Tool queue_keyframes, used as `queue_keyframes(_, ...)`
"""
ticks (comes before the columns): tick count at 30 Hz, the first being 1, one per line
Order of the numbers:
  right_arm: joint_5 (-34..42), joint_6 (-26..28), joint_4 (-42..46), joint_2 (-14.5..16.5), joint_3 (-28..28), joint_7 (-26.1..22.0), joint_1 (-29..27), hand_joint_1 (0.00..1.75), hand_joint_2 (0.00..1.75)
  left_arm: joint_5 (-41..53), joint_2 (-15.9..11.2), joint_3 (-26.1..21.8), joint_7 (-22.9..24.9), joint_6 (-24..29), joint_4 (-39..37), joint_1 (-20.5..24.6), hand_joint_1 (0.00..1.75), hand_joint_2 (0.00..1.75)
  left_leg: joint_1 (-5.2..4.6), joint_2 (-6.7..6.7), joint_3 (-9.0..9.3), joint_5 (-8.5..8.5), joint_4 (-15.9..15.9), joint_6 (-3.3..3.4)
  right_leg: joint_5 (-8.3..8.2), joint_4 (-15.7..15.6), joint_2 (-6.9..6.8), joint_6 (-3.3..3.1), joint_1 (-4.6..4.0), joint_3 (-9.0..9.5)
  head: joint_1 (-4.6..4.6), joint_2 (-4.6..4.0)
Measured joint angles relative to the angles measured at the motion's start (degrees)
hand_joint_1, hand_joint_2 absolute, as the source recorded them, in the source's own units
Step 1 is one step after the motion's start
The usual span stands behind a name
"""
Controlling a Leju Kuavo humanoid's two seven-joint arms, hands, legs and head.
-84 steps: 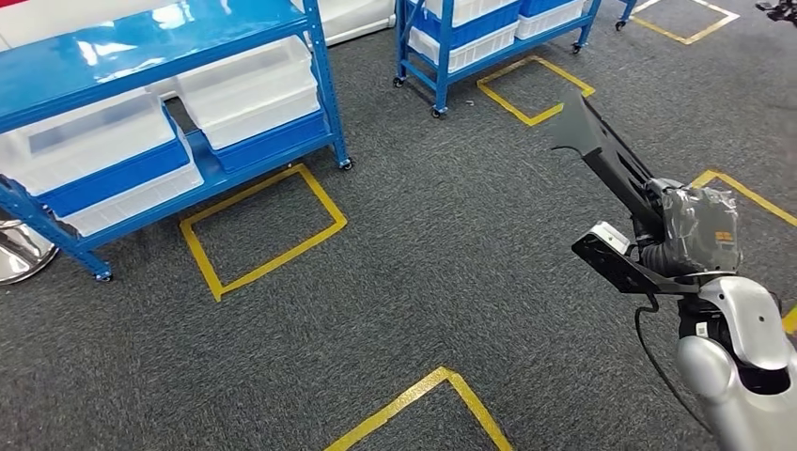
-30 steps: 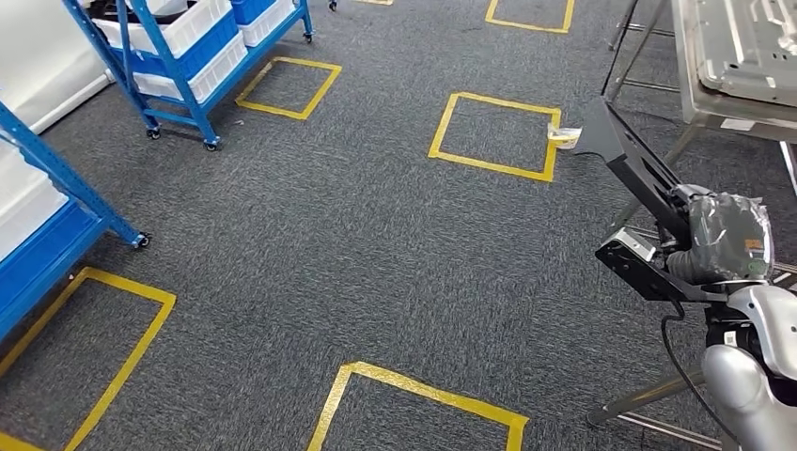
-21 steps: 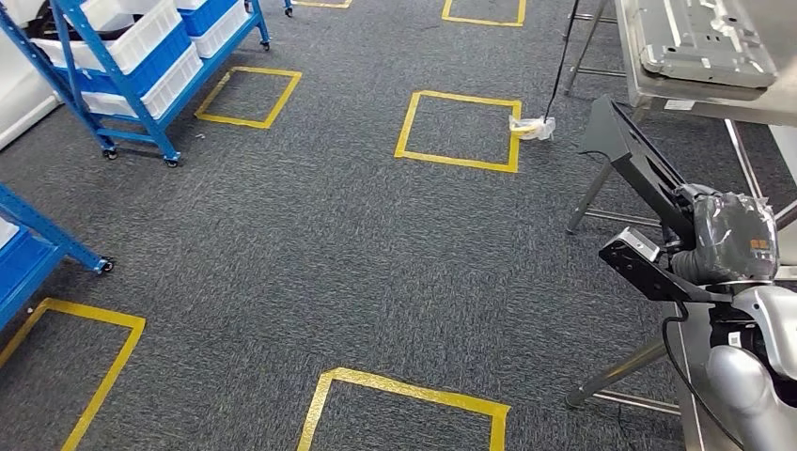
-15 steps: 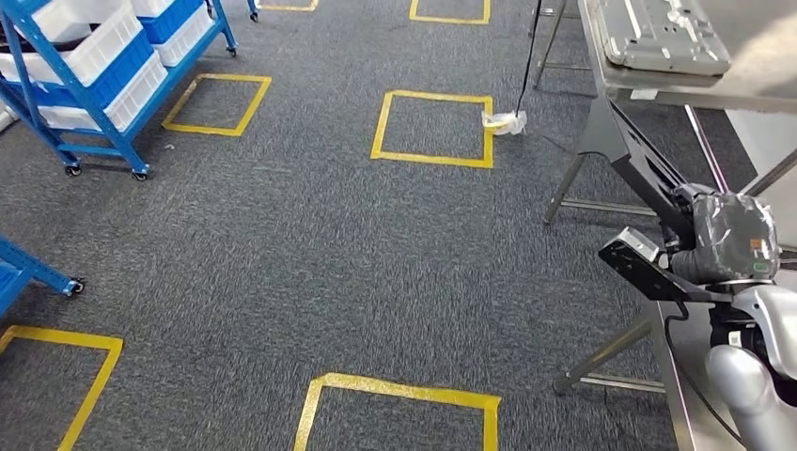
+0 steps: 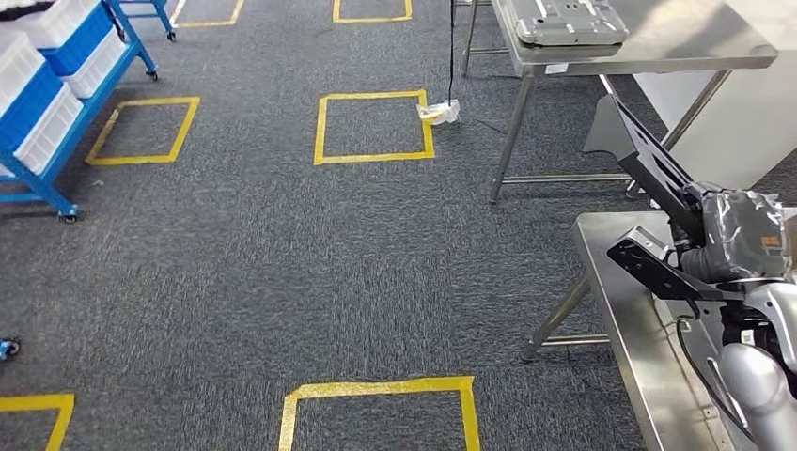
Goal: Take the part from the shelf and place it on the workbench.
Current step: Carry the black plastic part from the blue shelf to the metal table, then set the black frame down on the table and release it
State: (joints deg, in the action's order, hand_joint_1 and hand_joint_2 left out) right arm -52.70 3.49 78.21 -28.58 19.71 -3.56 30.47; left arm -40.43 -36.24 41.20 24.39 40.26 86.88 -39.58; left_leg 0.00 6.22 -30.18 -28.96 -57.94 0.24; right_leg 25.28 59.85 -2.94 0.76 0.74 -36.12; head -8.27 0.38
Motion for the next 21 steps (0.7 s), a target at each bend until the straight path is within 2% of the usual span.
queue_keyframes(1, 0.0, -0.1, 0.0, 0.0, 0.0, 0.0, 0.1, 1.75, 1.75, -0.1, 0.0, 0.0, 0.0, 0.0, 0.0, 0.1, 0.00, 1.75, 0.15, -0.23, 0.16, -0.34, -0.2, -0.32, -0.04, -0.1, 0.60, -0.36, 0.04, 0.04, -0.03, -0.01)
queue_keyframes(3, -0.1, -0.1, 0.0, -0.1, 0.0, 0.1, 0.3, 1.75, 1.75, -0.2, 0.0, 0.0, 0.0, 0.0, 0.0, 0.2, 0.00, 1.75, 0.51, -2.59, -0.82, -2.41, -3.0, -0.77, -0.20, -0.3, 1.77, -1.12, 0.12, 0.17, -0.06, -0.01)
queue_keyframes(4, -0.1, -0.1, 0.0, -0.1, 0.0, 0.1, 0.4, 1.75, 1.75, -0.2, 0.0, 0.0, 0.0, 0.0, 0.0, 0.2, 0.00, 1.75, 0.62, -4.20, -2.27, -4.25, -6.2, -0.86, -0.24, -0.4, 2.30, -1.41, 0.08, 0.20, -0.07, -0.01)
queue_keyframes(5, -0.2, -0.1, 0.0, -0.1, 0.0, 0.2, 0.4, 1.75, 1.75, -0.2, 0.0, 0.0, 0.0, 0.0, 0.0, 0.2, 0.00, 1.75, 0.63, -5.19, -4.18, -6.16, -10.0, -0.83, -0.25, -0.4, 2.90, -1.63, -0.04, 0.17, -0.08, -0.01)
queue_keyframes(6, -0.2, -0.1, 0.0, -0.1, 0.0, 0.2, 0.3, 1.75, 1.75, -0.2, 0.0, 0.0, 0.0, 0.0, 0.0, 0.2, 0.00, 1.75, 0.63, -5.59, -6.10, -7.61, -13.7, -0.76, -0.26, -0.3, 3.56, -1.76, -0.19, 0.15, -0.08, -0.01)
queue_keyframes(7, -0.2, -0.1, 0.0, -0.1, 0.0, 0.2, 0.2, 1.75, 1.75, -0.2, 0.0, 0.0, 0.0, 0.0, 0.0, 0.1, 0.00, 1.75, 0.61, -5.77, -7.49, -8.06, -16.2, -0.62, -0.26, -0.3, 4.31, -1.82, -0.35, 0.15, -0.08, -0.01)
queue_keyframes(8, -0.2, -0.1, 0.0, -0.2, 0.0, 0.2, 0.1, 1.75, 1.75, -0.2, 0.0, 0.0, 0.0, 0.0, 0.0, 0.1, 0.00, 1.75, 0.59, -5.87, -7.92, -7.31, -16.5, -0.42, -0.26, -0.3, 5.08, -1.83, -0.46, 0.16, -0.08, -0.01)
queue_keyframes(9, -0.2, -0.1, 0.0, -0.3, 0.0, 0.3, 0.0, 1.75, 1.75, -0.2, 0.0, 0.0, 0.0, 0.0, 0.0, 0.1, 0.00, 1.75, 0.57, -6.12, -7.34, -5.57, -14.7, -0.15, -0.26, -0.2, 5.86, -1.83, -0.53, 0.19, -0.08, -0.01)
queue_keyframes(10, -0.2, -0.1, 0.0, -0.4, 0.0, 0.3, 0.0, 1.75, 1.75, -0.2, 0.0, 0.0, 0.0, 0.0, 0.0, 0.1, 0.00, 1.75, 0.55, -6.82, -5.87, -3.18, -11.1, 0.18, -0.26, -0.1, 6.66, -1.83, -0.53, 0.22, -0.08, -0.01)
queue_keyframes(12, -0.3, -0.1, 0.1, -0.8, -0.2, 0.5, -0.1, 1.75, 1.75, -0.2, 0.0, 0.0, 0.0, 0.0, 0.0, 0.0, 0.00, 1.75, 0.51, -9.48, -2.99, 0.00, -4.0, 0.68, -0.31, 0.1, 8.13, -1.64, -0.50, 0.07, -0.07, -0.01)
queue_keyframes(13, -0.3, 0.0, 0.1, -1.0, -0.3, 0.5, -0.2, 1.75, 1.75, -0.2, 0.0, 0.0, 0.0, 0.0, 0.0, 0.0, 0.00, 1.75, 0.42, -10.34, -2.12, 0.60, -2.0, 0.80, -0.40, 0.1, 8.85, -1.40, -0.40, -0.10, -0.06, -0.01)
queue_keyframes(14, -0.3, 0.0, 0.2, -1.3, -0.4, 0.5, -0.4, 1.75, 1.75, -0.2, 0.0, 0.0, 0.0, 0.0, 0.0, 0.0, 0.00, 1.75, 0.29, -10.62, -1.81, 0.56, -1.3, 0.89, -0.56, 0.1, 9.53, -1.05, -0.26, -0.30, -0.07, 0.00)
queue_keyframes(15, -0.4, 0.0, 0.3, -1.9, -0.5, 0.5, -0.6, 1.75, 1.75, -0.2, 0.0, 0.0, 0.0, 0.0, 0.1, -0.1, 0.00, 1.75, 0.18, -9.97, -1.68, 0.73, -1.0, 1.02, -0.78, -0.1, 10.22, -0.62, -0.10, -0.47, -0.08, 0.00)
queue_keyframes(16, -0.4, 0.0, 0.4, -2.5, -0.7, 0.5, -0.8, 1.75, 1.75, -0.2, 0.0, 0.0, 0.0, 0.0, 0.1, 0.0, 0.00, 1.75, 0.21, -9.30, -1.48, 1.02, -0.6, 1.30, -0.75, 0.2, 10.37, -0.29, 0.01, -0.75, -0.07, 0.00)
queue_keyframes(17, -0.4, 0.0, 0.4, -3.3, -1.0, 0.5, -0.9, 1.75, 1.75, -0.1, 0.0, 0.0, 0.0, 0.0, 0.2, 0.0, 0.00, 1.75, 0.26, -8.60, -1.29, 1.35, -0.1, 1.63, -0.32, 1.1, 9.59, -0.02, -0.12, -1.16, -0.04, 0.00)
queue_keyframes(18, -0.4, 0.0, 0.5, -4.0, -1.3, 0.5, -1.0, 1.75, 1.75, -0.1, 0.0, 0.0, 0.0, 0.0, 0.3, 0.0, 0.00, 1.75, 0.33, -7.87, -1.13, 1.67, 0.4, 2.01, 0.77, 3.0, 8.22, 0.18, -0.31, -1.94, 0.01, 0.00)
queue_keyframes(20, -0.5, 0.1, 0.6, -4.9, -1.8, 0.5, -0.9, 1.75, 1.75, 0.1, 0.1, 0.0, 0.0, 0.0, 0.4, -0.2, 0.00, 1.75, 0.24, -6.41, -0.96, 1.93, 0.8, 2.48, 4.35, 9.2, 4.95, 0.43, -0.53, -4.50, 0.10, 0.00)
queue_keyframes(21, -0.6, 0.1, 0.7, -5.2, -1.9, 0.5, -0.8, 1.75, 1.75, 0.1, 0.1, 0.0, 0.0, 0.0, 0.4, -0.2, 0.00, 1.75, 0.18, -5.71, -0.99, 1.93, 0.8, 2.59, 6.00, 12.5, 4.14, 0.58, -0.40, -5.96, 0.12, 0.01)
